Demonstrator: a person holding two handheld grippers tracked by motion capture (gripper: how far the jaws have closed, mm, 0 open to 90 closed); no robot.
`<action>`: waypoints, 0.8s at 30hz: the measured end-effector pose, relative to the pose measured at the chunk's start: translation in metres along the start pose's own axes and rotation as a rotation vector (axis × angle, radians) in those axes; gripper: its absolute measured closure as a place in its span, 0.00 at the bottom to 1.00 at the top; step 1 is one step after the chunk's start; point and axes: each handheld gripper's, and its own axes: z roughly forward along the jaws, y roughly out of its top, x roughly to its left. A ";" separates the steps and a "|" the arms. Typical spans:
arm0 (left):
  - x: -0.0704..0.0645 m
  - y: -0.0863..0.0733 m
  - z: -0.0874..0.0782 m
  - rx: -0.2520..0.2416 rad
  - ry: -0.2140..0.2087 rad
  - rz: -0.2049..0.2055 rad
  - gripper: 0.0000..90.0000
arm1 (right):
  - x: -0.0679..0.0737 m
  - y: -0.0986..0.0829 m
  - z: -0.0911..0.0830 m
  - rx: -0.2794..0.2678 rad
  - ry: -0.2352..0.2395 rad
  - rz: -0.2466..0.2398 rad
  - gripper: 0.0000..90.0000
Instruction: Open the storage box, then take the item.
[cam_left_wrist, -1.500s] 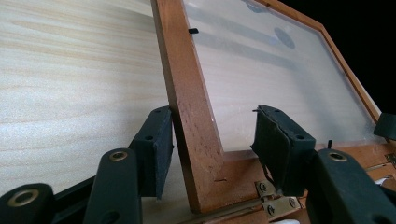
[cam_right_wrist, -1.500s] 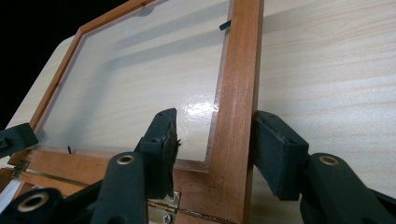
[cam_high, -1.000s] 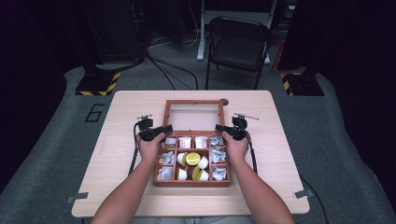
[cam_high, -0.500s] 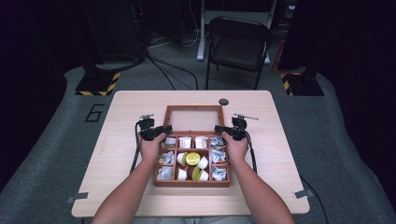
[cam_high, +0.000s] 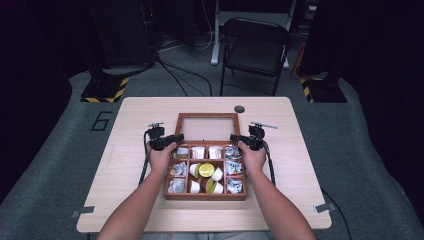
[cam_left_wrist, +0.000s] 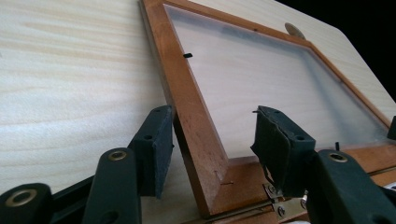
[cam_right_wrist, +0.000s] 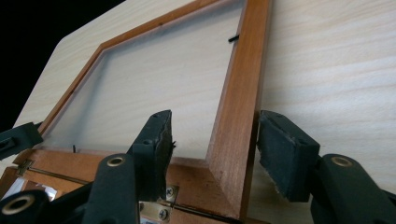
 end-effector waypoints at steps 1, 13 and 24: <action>0.001 0.000 -0.001 0.003 0.003 0.009 0.51 | -0.001 0.000 -0.001 -0.012 -0.002 -0.013 0.48; -0.007 0.005 -0.027 -0.003 -0.019 0.045 0.49 | 0.020 0.003 -0.031 -0.031 -0.009 -0.191 0.45; -0.019 0.005 -0.065 -0.010 -0.064 0.125 0.48 | 0.064 -0.024 -0.066 -0.016 0.037 -0.493 0.45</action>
